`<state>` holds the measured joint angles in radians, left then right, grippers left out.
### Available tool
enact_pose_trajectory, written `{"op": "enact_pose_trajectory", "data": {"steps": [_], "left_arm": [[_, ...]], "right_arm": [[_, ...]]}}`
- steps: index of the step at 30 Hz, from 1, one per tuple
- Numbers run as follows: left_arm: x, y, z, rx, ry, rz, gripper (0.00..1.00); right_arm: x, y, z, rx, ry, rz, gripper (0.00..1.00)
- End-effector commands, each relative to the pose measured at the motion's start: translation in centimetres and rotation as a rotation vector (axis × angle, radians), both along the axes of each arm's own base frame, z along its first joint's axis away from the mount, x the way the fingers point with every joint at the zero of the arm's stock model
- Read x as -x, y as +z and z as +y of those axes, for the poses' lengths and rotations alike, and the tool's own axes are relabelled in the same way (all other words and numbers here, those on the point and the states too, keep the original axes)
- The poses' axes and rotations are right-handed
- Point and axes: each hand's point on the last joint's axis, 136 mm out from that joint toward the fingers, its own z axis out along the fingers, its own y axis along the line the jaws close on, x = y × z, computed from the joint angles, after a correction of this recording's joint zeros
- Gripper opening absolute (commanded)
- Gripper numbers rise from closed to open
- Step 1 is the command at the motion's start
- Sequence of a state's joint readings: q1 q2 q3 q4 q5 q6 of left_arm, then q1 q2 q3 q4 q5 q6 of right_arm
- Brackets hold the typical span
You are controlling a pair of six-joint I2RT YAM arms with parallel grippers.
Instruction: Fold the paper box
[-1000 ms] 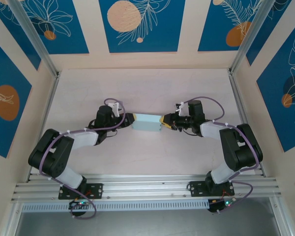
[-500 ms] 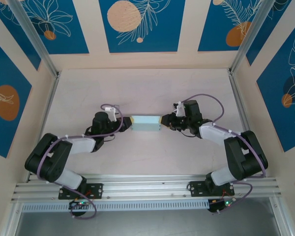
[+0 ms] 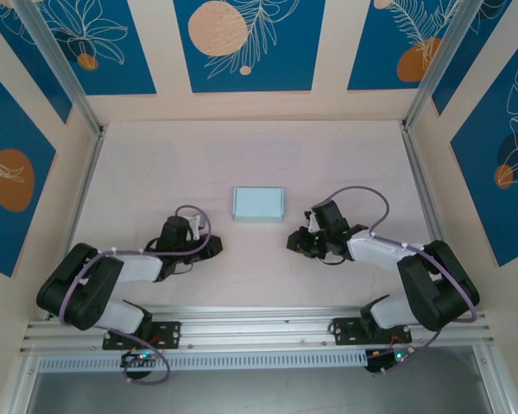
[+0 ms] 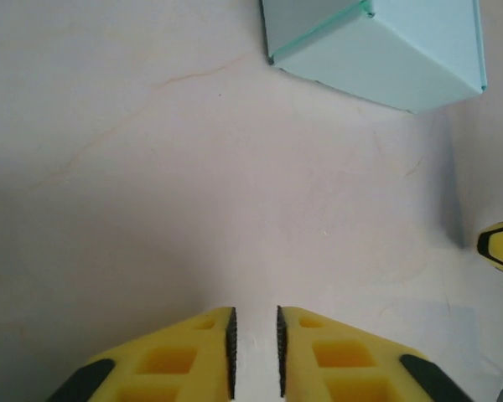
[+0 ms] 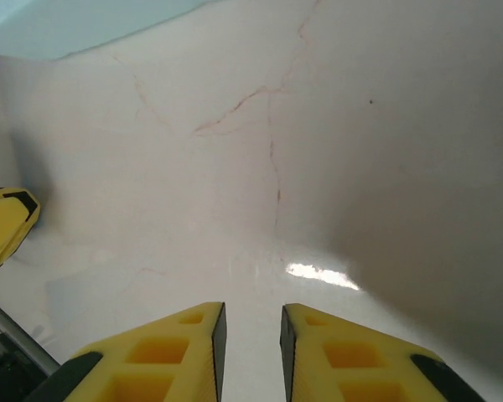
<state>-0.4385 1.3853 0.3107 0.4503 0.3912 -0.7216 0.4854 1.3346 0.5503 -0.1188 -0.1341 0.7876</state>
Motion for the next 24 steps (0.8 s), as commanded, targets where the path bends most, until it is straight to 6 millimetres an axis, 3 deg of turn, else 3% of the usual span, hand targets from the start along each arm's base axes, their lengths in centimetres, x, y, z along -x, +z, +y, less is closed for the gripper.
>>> {"op": "enact_pose_trajectory", "data": {"steps": [1, 5, 11, 14, 18, 24], "left_arm": [[-0.5, 2.2, 0.1, -0.022, -0.011, -0.056, 0.24], [-1.8, 5.4, -0.1, -0.013, -0.001, -0.134, 0.32], [-6.3, 7.7, -2.0, 0.003, -0.019, -0.211, 0.61], [-8.8, 7.5, -3.1, 0.008, -0.027, -0.226, 0.62], [-11.6, 5.6, -3.2, -0.003, -0.013, -0.193, 0.56], [-12.9, 3.7, -3.9, 0.045, -0.020, -0.141, 0.48]], "right_arm": [[-0.7, 2.8, -0.3, 0.031, -0.017, -0.063, 0.28], [-1.6, 5.0, -0.8, 0.064, -0.037, -0.102, 0.38], [-5.4, 6.3, -0.6, 0.135, -0.049, -0.134, 0.73], [-7.8, 5.8, 0.2, 0.147, -0.032, -0.125, 0.76], [-10.9, 4.6, 1.0, 0.134, -0.026, -0.099, 0.75], [-13.1, 2.8, 2.9, 0.084, 0.029, -0.065, 0.67]]}}
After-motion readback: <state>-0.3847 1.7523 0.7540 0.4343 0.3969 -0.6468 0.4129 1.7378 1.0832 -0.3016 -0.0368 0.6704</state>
